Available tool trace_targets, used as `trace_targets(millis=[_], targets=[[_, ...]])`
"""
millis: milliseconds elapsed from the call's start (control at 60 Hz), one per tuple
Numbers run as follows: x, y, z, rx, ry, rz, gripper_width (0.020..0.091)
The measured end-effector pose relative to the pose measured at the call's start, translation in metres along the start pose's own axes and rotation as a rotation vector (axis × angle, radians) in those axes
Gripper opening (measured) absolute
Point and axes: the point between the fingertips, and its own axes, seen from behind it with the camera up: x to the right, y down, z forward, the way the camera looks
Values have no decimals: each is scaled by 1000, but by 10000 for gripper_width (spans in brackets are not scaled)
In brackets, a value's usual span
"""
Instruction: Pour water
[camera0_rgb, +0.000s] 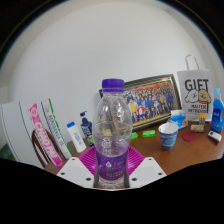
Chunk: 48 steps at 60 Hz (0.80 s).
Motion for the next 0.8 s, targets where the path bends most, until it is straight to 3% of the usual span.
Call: trace_targets(millis=[200,367,800], targets=[[-21,-93,52,64,-192,580,342],[3,-133,90,78,-289,1088,341],[90,-99,152,38,-246,1743,339]])
